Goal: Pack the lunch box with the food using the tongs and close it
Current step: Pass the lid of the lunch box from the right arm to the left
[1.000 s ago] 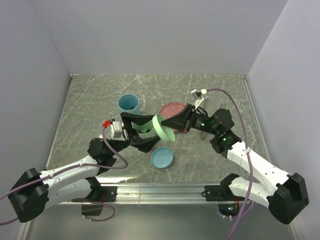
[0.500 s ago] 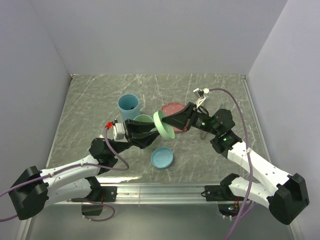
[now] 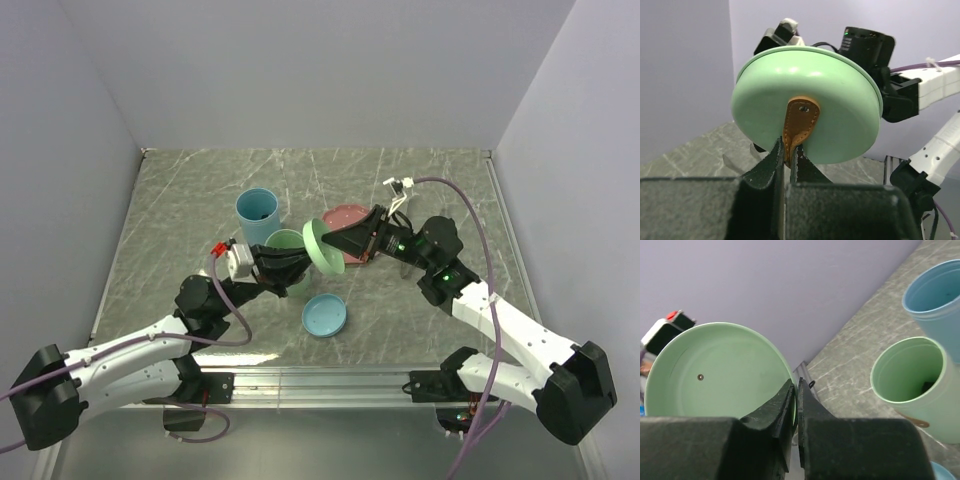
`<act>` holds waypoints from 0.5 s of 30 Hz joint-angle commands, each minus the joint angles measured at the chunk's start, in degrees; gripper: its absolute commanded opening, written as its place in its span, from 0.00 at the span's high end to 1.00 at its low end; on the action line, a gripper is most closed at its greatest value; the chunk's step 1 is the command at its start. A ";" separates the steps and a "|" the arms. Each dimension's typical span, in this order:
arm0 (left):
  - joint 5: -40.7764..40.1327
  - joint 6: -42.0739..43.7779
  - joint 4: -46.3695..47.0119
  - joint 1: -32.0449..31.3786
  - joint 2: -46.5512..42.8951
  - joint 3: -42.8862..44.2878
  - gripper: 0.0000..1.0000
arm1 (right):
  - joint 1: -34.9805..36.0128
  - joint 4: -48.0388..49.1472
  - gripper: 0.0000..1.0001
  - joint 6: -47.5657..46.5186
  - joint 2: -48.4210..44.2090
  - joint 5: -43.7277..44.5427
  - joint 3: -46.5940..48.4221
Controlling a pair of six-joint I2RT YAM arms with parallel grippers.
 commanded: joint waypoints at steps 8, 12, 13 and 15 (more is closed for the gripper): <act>-22.16 1.68 -17.31 -0.17 -5.51 8.44 1.00 | 0.76 -8.28 0.48 -9.62 -3.16 12.51 -0.06; -29.81 2.12 -28.99 -0.17 -5.61 13.44 1.00 | 0.76 -11.97 0.46 -12.18 -6.32 18.32 -0.24; -33.91 1.95 -35.20 -0.26 -4.65 16.24 1.00 | 0.76 -13.38 0.46 -12.88 -7.03 20.68 -0.41; -37.10 1.77 -40.24 -0.17 -3.50 18.71 1.00 | 0.68 -14.70 0.46 -13.50 -9.31 23.41 -1.11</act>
